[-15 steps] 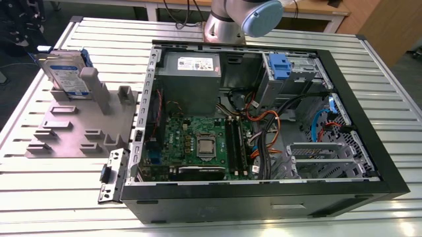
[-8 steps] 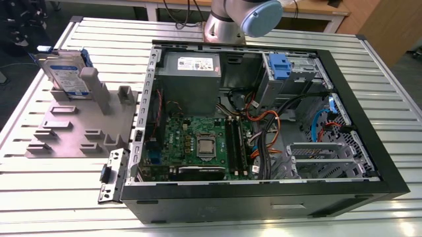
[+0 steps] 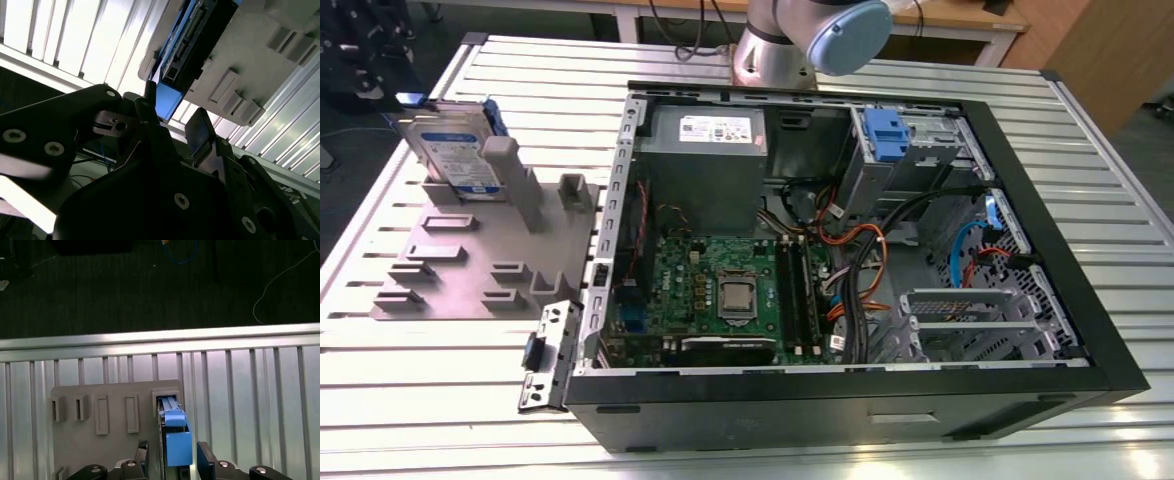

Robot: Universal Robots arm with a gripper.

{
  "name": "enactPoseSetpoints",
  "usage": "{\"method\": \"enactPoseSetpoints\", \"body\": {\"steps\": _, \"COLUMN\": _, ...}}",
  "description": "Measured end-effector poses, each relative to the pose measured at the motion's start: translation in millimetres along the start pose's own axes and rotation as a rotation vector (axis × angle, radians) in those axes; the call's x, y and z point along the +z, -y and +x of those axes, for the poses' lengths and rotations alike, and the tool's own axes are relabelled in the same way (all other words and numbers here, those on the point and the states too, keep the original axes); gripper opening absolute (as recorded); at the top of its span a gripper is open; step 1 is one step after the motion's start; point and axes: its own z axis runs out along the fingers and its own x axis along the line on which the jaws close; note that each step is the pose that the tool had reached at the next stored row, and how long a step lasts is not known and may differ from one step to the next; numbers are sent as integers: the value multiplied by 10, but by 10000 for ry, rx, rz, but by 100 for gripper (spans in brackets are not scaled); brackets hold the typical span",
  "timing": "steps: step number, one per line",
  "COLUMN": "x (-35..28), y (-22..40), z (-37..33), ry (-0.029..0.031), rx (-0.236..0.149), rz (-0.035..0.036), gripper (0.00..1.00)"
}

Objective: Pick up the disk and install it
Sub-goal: 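Pick up the disk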

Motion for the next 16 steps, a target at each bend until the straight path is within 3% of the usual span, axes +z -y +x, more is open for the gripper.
{"method": "enactPoseSetpoints", "body": {"steps": 10, "x": 155, "y": -31, "z": 5, "ry": 0, "rx": -205, "rz": -5, "gripper": 51}}
{"method": "enactPoseSetpoints", "body": {"steps": 16, "x": 167, "y": -31, "z": 5, "ry": 0, "rx": -209, "rz": -5, "gripper": 51}}
